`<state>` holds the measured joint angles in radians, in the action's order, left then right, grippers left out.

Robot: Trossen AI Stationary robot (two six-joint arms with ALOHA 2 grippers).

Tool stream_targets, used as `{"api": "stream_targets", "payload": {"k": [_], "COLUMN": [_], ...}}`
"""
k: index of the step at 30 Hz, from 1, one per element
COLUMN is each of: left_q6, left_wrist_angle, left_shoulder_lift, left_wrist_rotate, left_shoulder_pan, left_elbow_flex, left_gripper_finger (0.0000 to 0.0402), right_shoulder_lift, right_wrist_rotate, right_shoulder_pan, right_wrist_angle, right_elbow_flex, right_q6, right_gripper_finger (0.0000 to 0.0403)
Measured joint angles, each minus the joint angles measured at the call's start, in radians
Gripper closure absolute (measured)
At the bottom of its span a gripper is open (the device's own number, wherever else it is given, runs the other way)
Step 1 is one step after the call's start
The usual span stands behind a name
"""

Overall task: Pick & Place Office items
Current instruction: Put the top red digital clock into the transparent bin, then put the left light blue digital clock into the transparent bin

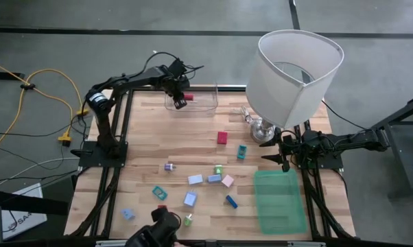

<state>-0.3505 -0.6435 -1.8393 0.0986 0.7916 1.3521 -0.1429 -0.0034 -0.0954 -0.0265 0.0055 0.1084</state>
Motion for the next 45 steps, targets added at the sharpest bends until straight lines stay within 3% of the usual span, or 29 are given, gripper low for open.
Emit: {"api": "stream_targets", "payload": {"k": [20,31,45], "left_q6": [0.004,0.006,0.003], "left_wrist_angle": [0.042,0.040,0.039], "left_shoulder_lift": [-0.052,-0.053,-0.037], "left_wrist_rotate": [-0.002,0.002,0.019], "left_shoulder_pan": [-0.002,-0.009,-0.009], "left_elbow_flex": [0.003,0.002,-0.002], "left_gripper_finger": [0.0338,0.0301,0.0297], "right_shoulder_lift": [0.000,0.000,0.000], "right_wrist_rotate": [0.000,0.000,0.000], "right_shoulder_pan": [0.000,0.000,0.000], "right_wrist_angle": [0.000,0.000,0.000], "right_elbow_flex": [0.000,0.000,0.000], "right_q6": [0.000,0.000,0.000], "right_gripper_finger": [0.0188,0.0188,0.0188]}}
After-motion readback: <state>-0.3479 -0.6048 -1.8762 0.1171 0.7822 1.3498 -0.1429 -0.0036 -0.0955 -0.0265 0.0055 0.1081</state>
